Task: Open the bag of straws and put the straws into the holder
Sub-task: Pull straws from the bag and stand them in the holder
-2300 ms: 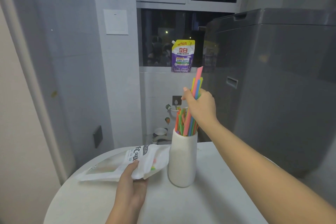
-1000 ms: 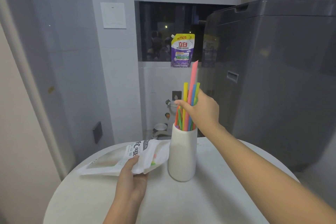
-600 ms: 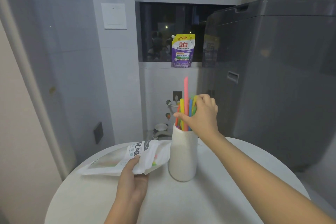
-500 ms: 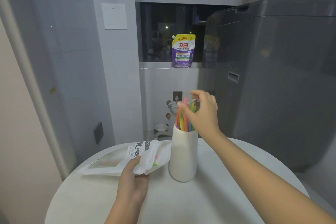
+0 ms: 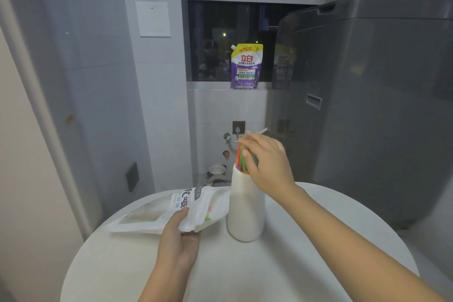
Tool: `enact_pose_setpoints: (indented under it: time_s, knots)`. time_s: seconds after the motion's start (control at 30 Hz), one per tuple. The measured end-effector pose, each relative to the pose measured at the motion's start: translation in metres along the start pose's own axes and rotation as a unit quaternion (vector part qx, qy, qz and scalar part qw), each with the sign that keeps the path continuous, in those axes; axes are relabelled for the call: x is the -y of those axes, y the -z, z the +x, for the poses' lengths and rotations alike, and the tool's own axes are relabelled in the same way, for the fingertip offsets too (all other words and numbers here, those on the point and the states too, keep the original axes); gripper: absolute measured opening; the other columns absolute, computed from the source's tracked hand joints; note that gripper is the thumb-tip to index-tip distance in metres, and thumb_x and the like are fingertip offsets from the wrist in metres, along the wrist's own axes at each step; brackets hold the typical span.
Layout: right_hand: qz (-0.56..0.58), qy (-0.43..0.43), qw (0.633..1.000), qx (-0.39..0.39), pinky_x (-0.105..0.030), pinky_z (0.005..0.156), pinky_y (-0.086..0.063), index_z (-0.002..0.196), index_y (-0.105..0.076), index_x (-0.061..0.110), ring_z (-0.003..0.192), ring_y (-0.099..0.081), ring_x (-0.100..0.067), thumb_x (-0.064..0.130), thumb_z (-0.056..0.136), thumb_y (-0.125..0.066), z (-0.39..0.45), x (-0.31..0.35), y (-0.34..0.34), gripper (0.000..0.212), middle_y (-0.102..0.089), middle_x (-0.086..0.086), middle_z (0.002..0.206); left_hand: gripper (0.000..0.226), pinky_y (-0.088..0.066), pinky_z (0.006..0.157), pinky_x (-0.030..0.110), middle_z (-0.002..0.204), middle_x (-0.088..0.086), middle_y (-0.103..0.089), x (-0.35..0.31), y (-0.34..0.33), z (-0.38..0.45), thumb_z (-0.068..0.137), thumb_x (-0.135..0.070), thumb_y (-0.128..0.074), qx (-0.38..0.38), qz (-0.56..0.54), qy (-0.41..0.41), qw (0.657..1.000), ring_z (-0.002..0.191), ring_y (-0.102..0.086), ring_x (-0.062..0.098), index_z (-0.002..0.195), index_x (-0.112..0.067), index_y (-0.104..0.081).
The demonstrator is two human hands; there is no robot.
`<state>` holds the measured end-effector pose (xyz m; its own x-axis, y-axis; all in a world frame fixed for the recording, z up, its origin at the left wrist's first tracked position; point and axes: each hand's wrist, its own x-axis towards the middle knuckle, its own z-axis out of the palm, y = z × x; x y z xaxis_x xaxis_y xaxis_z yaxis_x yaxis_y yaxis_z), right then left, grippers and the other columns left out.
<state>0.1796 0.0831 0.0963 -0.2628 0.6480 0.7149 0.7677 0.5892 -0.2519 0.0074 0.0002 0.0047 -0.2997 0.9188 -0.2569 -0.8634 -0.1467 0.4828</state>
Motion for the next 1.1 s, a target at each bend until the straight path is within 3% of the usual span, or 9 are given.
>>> enact_pose_setpoints:
  time_s: [0.17,0.3,0.47,0.57,0.63,0.73,0.83,0.93,1.1]
  knots:
    - [-0.009,0.011,0.999,-0.040,-0.030,0.110,-0.015,0.131,-0.052,0.018,0.136,-0.035,-0.020,0.026,0.094,-0.043,-0.008,0.010,0.011,0.040,-0.049,-0.003,0.140,0.031,-0.059,0.059,0.028,0.111,0.016,-0.064,-0.001,0.000,-0.001,0.090,0.003,-0.047,0.001,0.003,0.002,1.000,0.116,-0.055,0.035,0.119,-0.003,-0.052]
    - [0.095,-0.006,0.983,-0.155,-0.028,0.094,-0.031,0.109,-0.065,0.016,0.106,-0.044,-0.015,0.024,0.084,-0.046,-0.047,0.028,0.008,0.032,-0.062,0.001,0.108,0.038,-0.059,0.060,0.029,0.124,0.020,-0.060,-0.002,0.002,-0.001,0.091,0.000,-0.047,0.015,0.024,0.001,1.000,0.114,-0.057,0.034,0.129,0.000,-0.049]
    - [0.261,-0.137,0.954,-0.051,-0.012,0.082,-0.037,0.103,-0.057,0.023,0.095,-0.050,-0.009,0.020,0.085,-0.051,-0.115,0.039,-0.023,0.019,-0.052,0.014,0.102,0.040,-0.059,0.068,0.030,0.116,0.008,-0.068,-0.002,0.003,-0.002,0.091,-0.003,-0.054,0.037,0.094,-0.075,0.992,0.102,-0.067,0.020,0.130,-0.005,-0.054]
    - [0.375,-0.332,0.864,0.048,-0.016,0.075,-0.046,0.105,-0.052,0.028,0.090,-0.059,-0.013,0.018,0.094,-0.048,-0.124,0.039,-0.036,0.016,-0.055,0.003,0.108,0.040,-0.056,0.069,0.026,0.117,0.005,-0.069,-0.002,0.002,-0.007,0.091,-0.004,-0.056,0.072,0.196,-0.160,0.965,0.105,-0.067,0.018,0.129,-0.013,-0.055]
    - [0.464,-0.438,0.761,0.116,-0.025,0.071,-0.054,0.112,-0.053,0.018,0.084,-0.064,-0.015,0.024,0.098,-0.042,-0.119,0.039,-0.040,0.019,-0.060,-0.004,0.110,0.040,-0.056,0.077,0.031,0.117,0.003,-0.069,-0.002,0.000,-0.011,0.088,-0.011,-0.062,0.078,0.263,-0.204,0.940,0.107,-0.066,0.019,0.127,-0.019,-0.056]
    - [0.596,-0.502,0.603,0.172,-0.041,0.069,-0.056,0.112,-0.059,0.007,0.075,-0.065,-0.029,0.037,0.098,-0.038,-0.115,0.040,-0.042,0.039,-0.067,-0.015,0.101,0.037,-0.051,0.089,0.040,0.114,-0.004,-0.071,0.000,-0.006,-0.018,0.079,-0.027,-0.068,0.086,0.309,-0.253,0.913,0.107,-0.066,0.015,0.115,-0.033,-0.062]
    - [0.647,-0.534,0.510,0.189,-0.033,0.055,-0.054,0.105,-0.061,0.008,0.073,-0.064,-0.031,0.043,0.097,-0.036,-0.117,0.039,-0.043,0.043,-0.067,-0.017,0.092,0.026,-0.049,0.091,0.038,0.115,-0.008,-0.070,0.003,-0.014,-0.024,0.080,-0.034,-0.066,0.108,0.300,-0.264,0.910,0.109,-0.065,0.012,0.104,-0.045,-0.066]
    - [0.652,-0.561,0.476,0.186,-0.024,0.046,-0.047,0.089,-0.058,0.009,0.055,-0.061,-0.024,0.042,0.097,-0.038,-0.120,0.037,-0.046,0.040,-0.067,-0.009,0.065,0.031,-0.046,0.098,0.041,0.121,-0.005,-0.068,0.001,-0.016,-0.023,0.083,-0.035,-0.064,0.106,0.281,-0.258,0.918,0.114,-0.062,0.015,0.114,-0.036,-0.063]
    - [0.617,-0.560,0.518,0.193,-0.020,0.043,-0.040,0.085,-0.062,0.011,0.052,-0.063,-0.020,0.038,0.092,-0.051,-0.123,0.032,-0.050,0.031,-0.068,-0.002,0.063,0.036,-0.047,0.095,0.040,0.127,0.002,-0.065,-0.006,-0.017,-0.020,0.092,-0.032,-0.058,0.106,0.242,-0.235,0.935,0.118,-0.060,0.021,0.127,-0.025,-0.056]
